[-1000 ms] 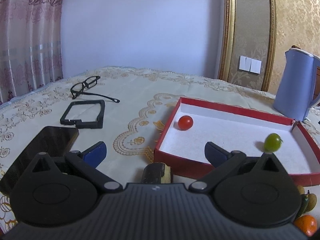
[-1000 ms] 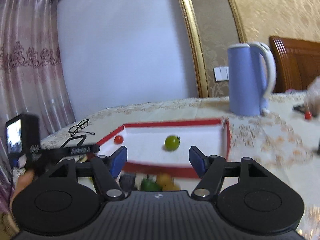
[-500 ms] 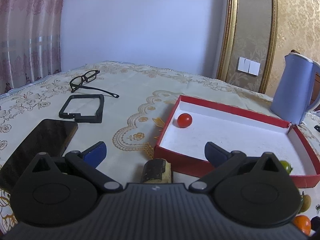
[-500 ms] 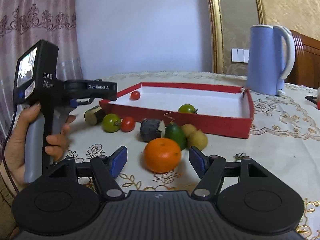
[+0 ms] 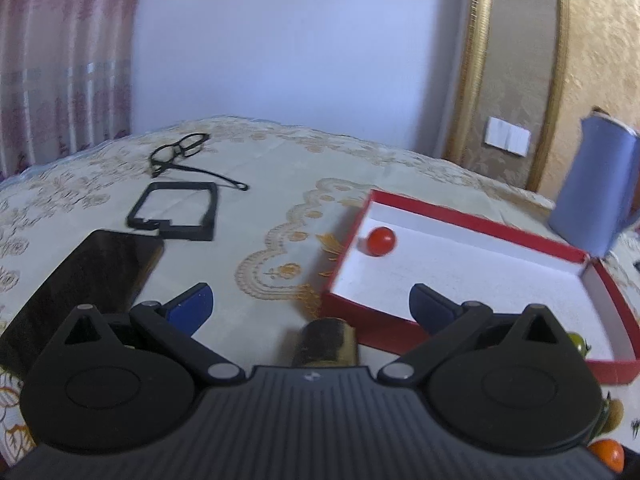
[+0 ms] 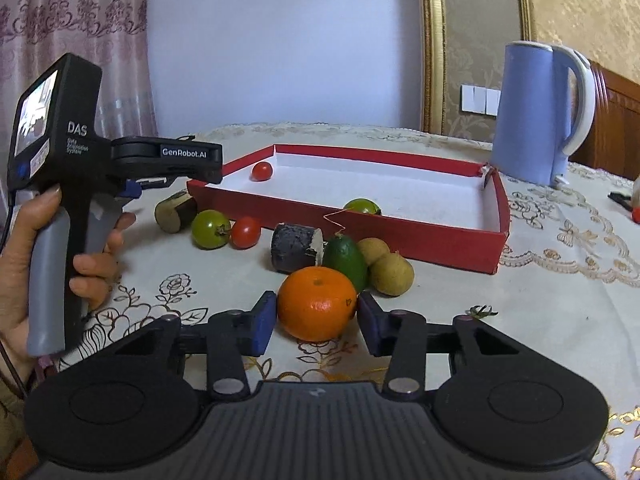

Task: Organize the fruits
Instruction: 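Withdraw the right tool and move the left tool toward the wooden log piece, then close the left tool around the cut wooden log piece, then carry the wooden log piece into the red tray and open the left tool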

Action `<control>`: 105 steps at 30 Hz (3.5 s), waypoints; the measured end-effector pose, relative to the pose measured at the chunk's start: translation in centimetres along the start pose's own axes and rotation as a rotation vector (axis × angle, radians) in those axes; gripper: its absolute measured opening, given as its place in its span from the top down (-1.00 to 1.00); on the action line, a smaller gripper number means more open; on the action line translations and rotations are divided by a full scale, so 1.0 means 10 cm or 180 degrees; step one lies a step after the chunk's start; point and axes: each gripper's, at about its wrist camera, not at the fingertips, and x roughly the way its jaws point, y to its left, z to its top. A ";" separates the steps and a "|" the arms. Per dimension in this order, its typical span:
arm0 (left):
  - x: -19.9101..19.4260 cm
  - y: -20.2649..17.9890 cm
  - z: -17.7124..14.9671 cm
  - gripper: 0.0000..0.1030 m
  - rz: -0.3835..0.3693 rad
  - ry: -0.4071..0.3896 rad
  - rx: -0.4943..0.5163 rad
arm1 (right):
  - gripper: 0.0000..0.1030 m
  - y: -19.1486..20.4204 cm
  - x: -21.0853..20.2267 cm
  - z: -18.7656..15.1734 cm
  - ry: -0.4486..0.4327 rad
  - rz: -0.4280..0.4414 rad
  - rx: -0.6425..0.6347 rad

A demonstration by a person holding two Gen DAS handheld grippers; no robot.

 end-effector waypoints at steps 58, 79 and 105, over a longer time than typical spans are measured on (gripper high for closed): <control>-0.16 0.16 -0.10 0.40 -0.0623 0.0066 0.0791 | 0.17 -0.22 -0.09 -0.08 -0.0049 -0.0011 0.0111; -0.09 0.06 -0.16 -0.26 -0.0551 0.0163 0.1205 | 0.16 -0.24 -0.08 -0.08 -0.0052 0.0018 0.0149; 0.26 -0.76 0.32 0.41 -0.0782 0.0186 0.1460 | 0.16 -0.24 -0.08 -0.09 -0.0055 0.0015 0.0132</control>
